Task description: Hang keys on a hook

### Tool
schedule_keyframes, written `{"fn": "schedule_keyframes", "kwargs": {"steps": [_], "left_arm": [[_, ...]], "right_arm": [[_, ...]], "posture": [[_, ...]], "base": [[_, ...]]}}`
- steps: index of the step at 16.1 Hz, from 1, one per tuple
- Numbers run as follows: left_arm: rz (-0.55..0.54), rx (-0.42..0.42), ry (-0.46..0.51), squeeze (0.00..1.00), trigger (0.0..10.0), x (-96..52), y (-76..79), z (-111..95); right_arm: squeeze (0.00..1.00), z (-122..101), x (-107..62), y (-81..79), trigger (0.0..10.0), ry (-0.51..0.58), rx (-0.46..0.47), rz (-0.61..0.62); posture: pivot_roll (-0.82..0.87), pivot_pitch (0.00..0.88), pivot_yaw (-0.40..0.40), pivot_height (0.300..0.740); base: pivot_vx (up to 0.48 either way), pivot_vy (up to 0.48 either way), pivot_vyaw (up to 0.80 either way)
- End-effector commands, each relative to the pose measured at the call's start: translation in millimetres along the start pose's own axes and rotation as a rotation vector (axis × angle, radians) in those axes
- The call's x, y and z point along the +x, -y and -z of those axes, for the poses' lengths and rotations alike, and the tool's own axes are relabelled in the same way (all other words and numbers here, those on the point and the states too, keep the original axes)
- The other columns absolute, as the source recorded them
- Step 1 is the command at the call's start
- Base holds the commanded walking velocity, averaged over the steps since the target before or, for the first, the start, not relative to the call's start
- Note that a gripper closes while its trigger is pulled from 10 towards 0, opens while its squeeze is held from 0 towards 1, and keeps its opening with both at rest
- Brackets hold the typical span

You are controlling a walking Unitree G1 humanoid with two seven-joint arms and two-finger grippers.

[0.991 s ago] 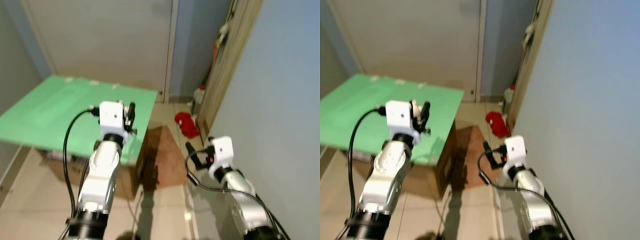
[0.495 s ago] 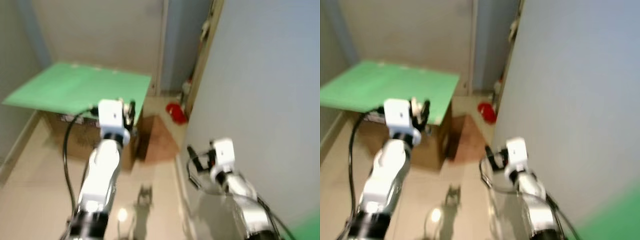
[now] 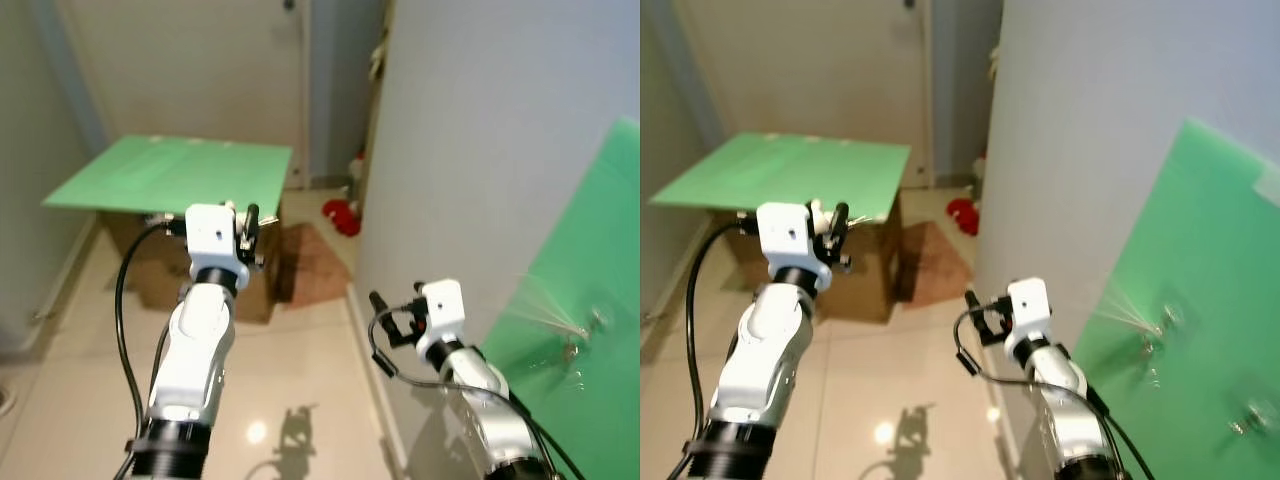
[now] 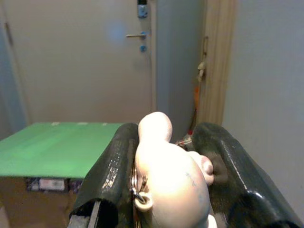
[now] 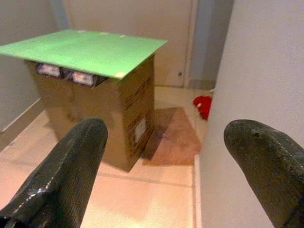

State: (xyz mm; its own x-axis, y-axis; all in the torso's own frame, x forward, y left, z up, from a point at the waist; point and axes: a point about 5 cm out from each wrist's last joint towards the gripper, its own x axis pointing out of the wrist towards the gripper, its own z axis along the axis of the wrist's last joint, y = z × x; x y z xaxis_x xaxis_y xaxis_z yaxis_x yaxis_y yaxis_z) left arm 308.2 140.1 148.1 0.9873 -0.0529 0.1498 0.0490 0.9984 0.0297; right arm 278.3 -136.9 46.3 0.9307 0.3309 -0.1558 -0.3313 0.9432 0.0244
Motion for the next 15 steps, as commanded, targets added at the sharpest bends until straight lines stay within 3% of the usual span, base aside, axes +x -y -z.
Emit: {"fn": "schedule_keyframes", "kwargs": {"steps": [1,14,15], "left_arm": [[0.001,0.006,0.006,0.0,0.0,2.8,1.2,-2],[0.05,0.015,-0.026,0.0,0.0,0.2,10.7,4],[0.054,0.017,-0.026,0.0,0.0,-0.2,11.6,4]], "right_arm": [[0.0,-2,1.0,2.8,10.0,0.005,-0.004,0.006],[0.0,-3,0.5,7.1,10.0,0.006,-0.013,0.014],[0.01,-4,0.5,6.8,10.0,0.01,-0.016,0.012]], "posture": [[0.0,0.0,-0.016,0.74],[0.0,0.0,-0.02,0.74],[0.0,0.0,-0.02,0.74]], "base": [[0.0,0.0,0.0],[0.0,0.0,0.0],[0.0,0.0,0.8]]}}
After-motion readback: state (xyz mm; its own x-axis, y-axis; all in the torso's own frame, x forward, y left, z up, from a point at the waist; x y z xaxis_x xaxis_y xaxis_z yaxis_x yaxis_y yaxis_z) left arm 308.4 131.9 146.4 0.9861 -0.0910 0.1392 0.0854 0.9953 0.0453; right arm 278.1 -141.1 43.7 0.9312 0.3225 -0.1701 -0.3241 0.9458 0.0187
